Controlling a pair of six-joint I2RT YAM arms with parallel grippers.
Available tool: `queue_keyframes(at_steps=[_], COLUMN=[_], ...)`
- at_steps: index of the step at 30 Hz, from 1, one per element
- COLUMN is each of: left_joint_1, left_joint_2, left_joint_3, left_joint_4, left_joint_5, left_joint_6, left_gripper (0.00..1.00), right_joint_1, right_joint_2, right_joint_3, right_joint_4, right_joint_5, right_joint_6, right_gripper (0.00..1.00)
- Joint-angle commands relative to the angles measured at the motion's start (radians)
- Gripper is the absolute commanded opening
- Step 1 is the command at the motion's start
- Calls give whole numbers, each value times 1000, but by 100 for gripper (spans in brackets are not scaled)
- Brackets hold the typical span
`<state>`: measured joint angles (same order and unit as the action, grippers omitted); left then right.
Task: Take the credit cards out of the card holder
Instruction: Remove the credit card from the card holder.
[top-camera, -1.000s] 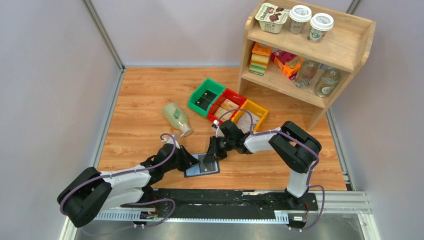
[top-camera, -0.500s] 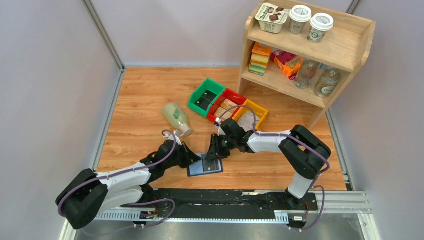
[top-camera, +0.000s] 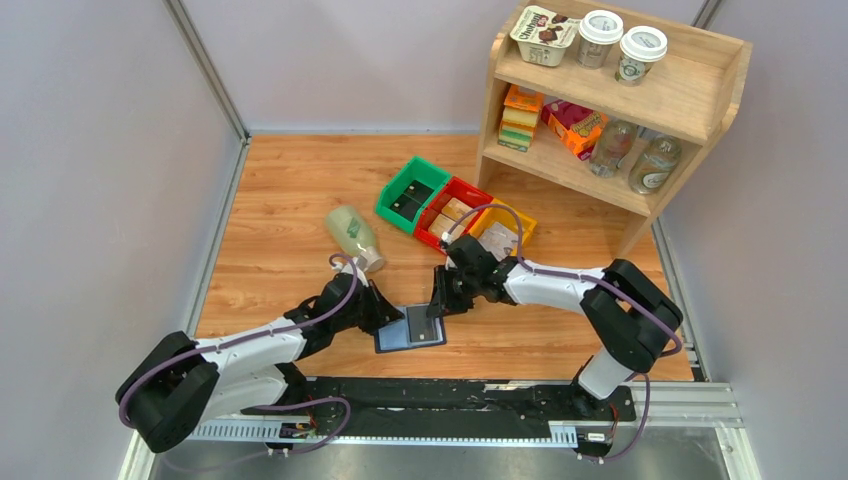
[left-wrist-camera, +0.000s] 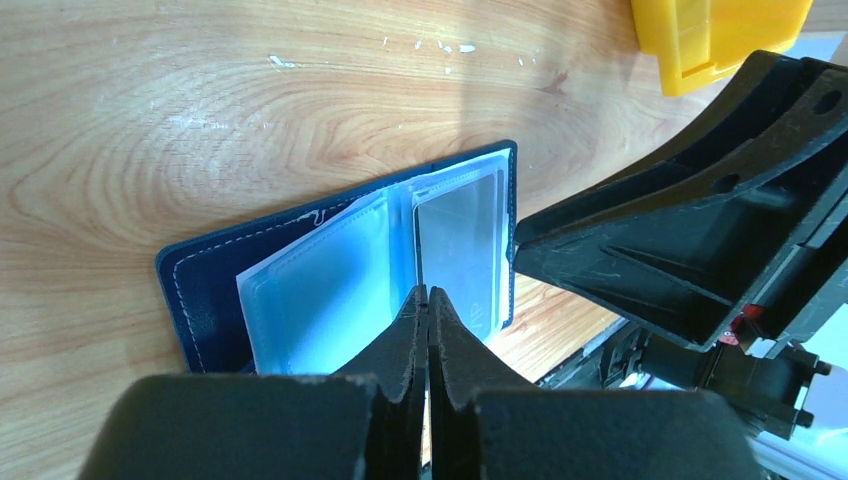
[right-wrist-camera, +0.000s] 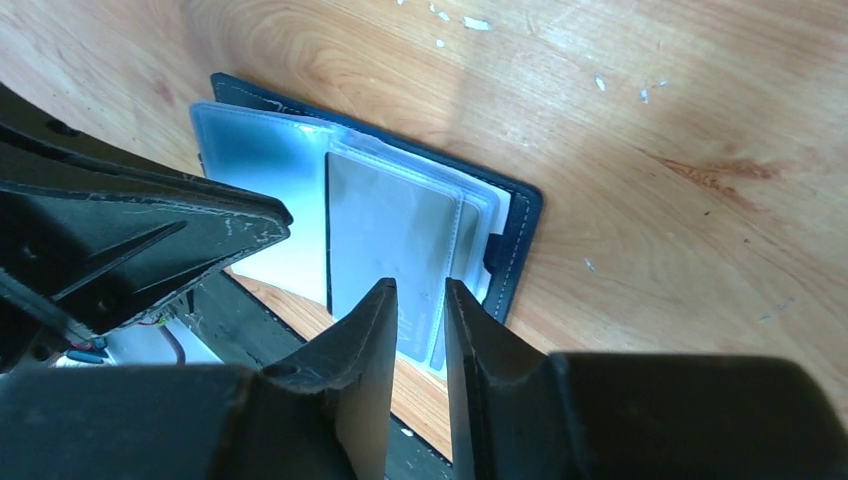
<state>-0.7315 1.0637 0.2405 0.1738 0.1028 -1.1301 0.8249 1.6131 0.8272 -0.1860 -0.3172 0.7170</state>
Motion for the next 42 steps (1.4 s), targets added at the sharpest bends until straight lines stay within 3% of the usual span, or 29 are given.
queue_keyframes(at_steps=[1, 6, 12, 18, 20, 23, 25, 28, 31, 35, 42], left_joint_1=[-3, -3, -3, -2, -2, -2, -2, -2, -2, -2, -2], left_joint_2=[15, 18, 15, 2, -2, -2, -2, -24, -50, -80, -58], left_joint_3=[37, 42, 39, 34, 31, 34, 37, 26, 19, 7, 2], left_joint_4=[-5, -11, -13, -65, -74, -66, -48, 45, 104, 170, 227], left_joint_5=[14, 17, 15, -9, -14, -3, 14, 40, 57, 71, 107], left_joint_6=[33, 36, 32, 7, 1, 4, 7, 3, -11, -30, -39], left_gripper=[0, 7, 32, 51, 53, 52, 46, 26, 18, 11, 7], right_joint_1=[2, 2, 2, 2, 2, 2, 2, 2, 2, 2, 3], right_joint_2=[36, 76, 133, 163, 165, 165, 166, 168, 171, 177, 186], right_joint_3=[10, -10, -10, -16, -16, -14, -14, -17, -22, -28, -31], right_joint_4=[14, 54, 26, 26, 30, 31, 33, 34, 40, 46, 54], right_joint_5=[10, -20, -8, -6, -10, -10, -11, -11, -11, -11, -13], right_joint_6=[-16, -8, -17, -21, -22, -24, -24, -21, -19, -14, -13], right_gripper=[24, 19, 15, 13, 13, 13, 13, 13, 13, 13, 13])
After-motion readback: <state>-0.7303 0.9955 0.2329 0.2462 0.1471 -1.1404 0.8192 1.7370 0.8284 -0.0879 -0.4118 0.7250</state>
